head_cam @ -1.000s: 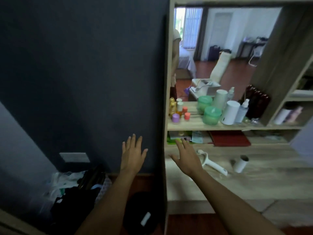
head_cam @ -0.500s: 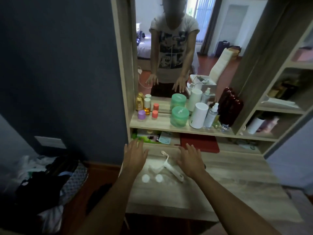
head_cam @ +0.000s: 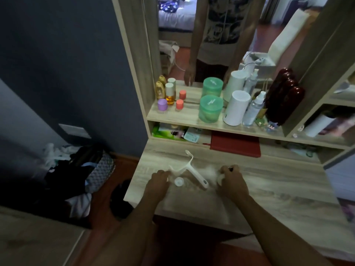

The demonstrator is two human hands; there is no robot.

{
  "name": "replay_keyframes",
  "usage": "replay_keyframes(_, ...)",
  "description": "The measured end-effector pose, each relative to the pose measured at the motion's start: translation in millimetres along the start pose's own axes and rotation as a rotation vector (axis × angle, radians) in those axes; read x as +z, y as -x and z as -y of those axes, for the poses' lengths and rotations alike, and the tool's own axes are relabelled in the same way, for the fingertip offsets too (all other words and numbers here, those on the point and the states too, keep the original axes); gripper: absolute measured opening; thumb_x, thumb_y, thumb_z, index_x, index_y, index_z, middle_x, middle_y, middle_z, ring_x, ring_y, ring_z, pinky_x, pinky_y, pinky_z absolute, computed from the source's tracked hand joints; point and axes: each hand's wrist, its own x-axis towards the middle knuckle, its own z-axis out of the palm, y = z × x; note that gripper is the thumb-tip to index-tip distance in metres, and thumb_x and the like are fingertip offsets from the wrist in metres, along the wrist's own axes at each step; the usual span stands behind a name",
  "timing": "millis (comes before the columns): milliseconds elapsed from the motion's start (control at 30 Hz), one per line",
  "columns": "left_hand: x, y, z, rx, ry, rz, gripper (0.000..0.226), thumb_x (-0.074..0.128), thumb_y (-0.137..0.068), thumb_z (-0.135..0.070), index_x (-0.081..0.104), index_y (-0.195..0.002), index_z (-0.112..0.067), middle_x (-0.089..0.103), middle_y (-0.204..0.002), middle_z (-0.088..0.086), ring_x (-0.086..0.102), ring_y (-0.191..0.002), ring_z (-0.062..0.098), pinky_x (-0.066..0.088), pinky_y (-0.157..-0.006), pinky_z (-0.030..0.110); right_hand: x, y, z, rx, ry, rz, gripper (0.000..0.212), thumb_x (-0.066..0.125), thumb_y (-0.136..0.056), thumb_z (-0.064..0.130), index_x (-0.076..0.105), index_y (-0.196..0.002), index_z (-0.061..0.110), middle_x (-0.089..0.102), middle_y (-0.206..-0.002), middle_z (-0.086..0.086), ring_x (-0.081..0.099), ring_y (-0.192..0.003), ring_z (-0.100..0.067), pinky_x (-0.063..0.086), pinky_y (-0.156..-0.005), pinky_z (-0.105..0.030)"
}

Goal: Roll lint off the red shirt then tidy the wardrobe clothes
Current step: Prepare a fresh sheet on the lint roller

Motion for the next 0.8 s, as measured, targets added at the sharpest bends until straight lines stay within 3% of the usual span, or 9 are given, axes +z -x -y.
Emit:
replay_keyframes(100, 15.7, -0.3, 5.4, -0.012, -0.063, 0.015, 0.047, 0.043, -0.097, -0.025, 0.037, -0.144, -0.022, 0.036, -0.146, 0.003, 0.041, -0.124, 0.025, 0.045, -0.096, 0.036, -1.3, 0.4, 10.0, -0.026, -0.144, -0.075, 0.038, 0.07, -0.078, 0.023, 0.055, -0.113, 0.019, 0.039, -0.122, -0.005, 0.057, -0.086, -0.021, 0.055, -0.069, -0.035)
replay_keyframes(200, 24.4, 1.1, 9.4, -0.011, -0.07, 0.006, 0.039, 0.04, -0.099, -0.021, 0.044, -0.138, -0.018, 0.039, -0.143, 0.006, 0.044, -0.121, 0.027, 0.046, -0.093, 0.036, -3.9, 2.0, 29.3, -0.118, -0.298, -0.163, 0.029, 0.064, -0.083, 0.011, 0.06, -0.111, 0.016, 0.044, -0.117, -0.007, 0.052, -0.081, -0.014, 0.043, -0.06, -0.02)
replay_keyframes(300, 30.3, -0.6, 18.7, 0.003, -0.046, -0.025, 0.036, 0.04, -0.099, -0.019, 0.049, -0.134, -0.016, 0.042, -0.138, 0.007, 0.044, -0.121, 0.027, 0.046, -0.094, 0.036, -1.7, 5.1, 51.2, -0.222, -0.39, -0.177, 0.027, 0.068, -0.08, 0.009, 0.064, -0.106, 0.014, 0.046, -0.109, -0.002, 0.05, -0.081, -0.008, 0.035, -0.059, -0.006)
replay_keyframes(400, 31.7, -2.6, 27.4, -0.028, -0.026, -0.091, 0.033, 0.043, -0.096, -0.014, 0.049, -0.129, -0.014, 0.048, -0.127, 0.007, 0.05, -0.115, 0.025, 0.048, -0.088, 0.032, 6.1, 6.9, 67.6, -0.296, -0.435, -0.105, 0.028, 0.071, -0.078, 0.012, 0.064, -0.104, 0.018, 0.044, -0.107, 0.006, 0.048, -0.082, 0.004, 0.036, -0.063, -0.006)
replay_keyframes(567, 36.4, -5.0, 36.1, -0.109, 0.067, -0.129, 0.025, 0.047, -0.095, -0.013, 0.054, -0.118, -0.008, 0.044, -0.123, 0.01, 0.053, -0.109, 0.026, 0.048, -0.089, 0.031, 16.7, 5.9, 82.0, -0.301, -0.421, -0.032, 0.025, 0.067, -0.082, 0.01, 0.062, -0.104, 0.02, 0.048, -0.112, 0.0, 0.052, -0.089, -0.007, 0.039, -0.062, -0.005)
replay_keyframes(667, 36.0, -4.5, 40.9, -0.157, 0.142, -0.13, 0.036, 0.052, -0.094, -0.015, 0.045, -0.128, -0.004, 0.04, -0.129, 0.011, 0.051, -0.113, 0.027, 0.046, -0.091, 0.031, 19.0, 5.8, 87.4, -0.304, -0.429, -0.02, 0.026, 0.067, -0.081, 0.01, 0.062, -0.104, 0.022, 0.049, -0.112, -0.001, 0.051, -0.087, -0.006, 0.04, -0.062, -0.004)
replay_keyframes(800, 31.3, 3.0, 48.6, -0.206, 0.32, -0.146, 0.052, 0.057, -0.091, -0.018, 0.033, -0.134, -0.001, 0.055, -0.12, 0.017, 0.056, -0.11, 0.034, 0.045, -0.087, 0.039, 22.4, 6.4, 98.6, -0.287, -0.461, 0.006, 0.027, 0.067, -0.079, 0.007, 0.064, -0.104, 0.018, 0.053, -0.109, -0.005, 0.048, -0.083, 0.005, 0.038, -0.065, 0.0)
